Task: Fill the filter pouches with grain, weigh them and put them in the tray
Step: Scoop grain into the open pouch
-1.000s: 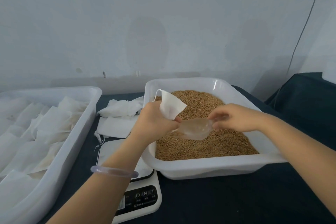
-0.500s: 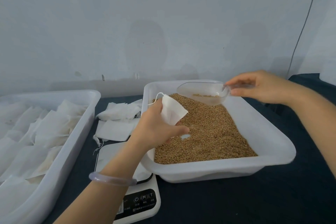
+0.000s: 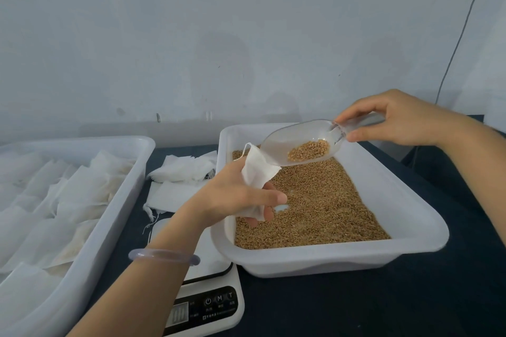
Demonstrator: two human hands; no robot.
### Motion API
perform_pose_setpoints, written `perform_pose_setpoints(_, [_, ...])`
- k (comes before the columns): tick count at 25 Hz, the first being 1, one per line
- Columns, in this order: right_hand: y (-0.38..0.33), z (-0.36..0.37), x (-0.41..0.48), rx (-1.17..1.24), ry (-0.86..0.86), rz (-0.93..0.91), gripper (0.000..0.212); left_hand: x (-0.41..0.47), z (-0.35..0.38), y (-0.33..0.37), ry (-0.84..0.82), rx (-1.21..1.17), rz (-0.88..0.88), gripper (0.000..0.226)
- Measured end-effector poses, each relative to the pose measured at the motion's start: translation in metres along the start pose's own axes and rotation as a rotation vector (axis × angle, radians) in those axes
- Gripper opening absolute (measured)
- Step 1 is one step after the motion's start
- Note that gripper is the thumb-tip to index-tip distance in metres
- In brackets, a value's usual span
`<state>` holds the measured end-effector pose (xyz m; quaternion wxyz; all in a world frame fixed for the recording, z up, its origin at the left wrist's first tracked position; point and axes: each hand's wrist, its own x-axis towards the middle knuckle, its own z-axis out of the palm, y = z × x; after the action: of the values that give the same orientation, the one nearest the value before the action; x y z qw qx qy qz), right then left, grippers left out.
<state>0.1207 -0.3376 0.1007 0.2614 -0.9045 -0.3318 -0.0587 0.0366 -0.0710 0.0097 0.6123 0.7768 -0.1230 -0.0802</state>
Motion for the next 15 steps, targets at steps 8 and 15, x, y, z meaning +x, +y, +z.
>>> perform_pose_setpoints(8, [-0.011,-0.014,0.015,-0.104,-0.054,-0.056,0.030,0.001,-0.001,0.001,-0.142,0.006,-0.023,0.031])
perform_pose_setpoints(15, [-0.004,-0.003,0.007,-0.028,-0.062,-0.001,0.029,0.000,-0.005,-0.001,-0.150,-0.098,-0.016,0.028])
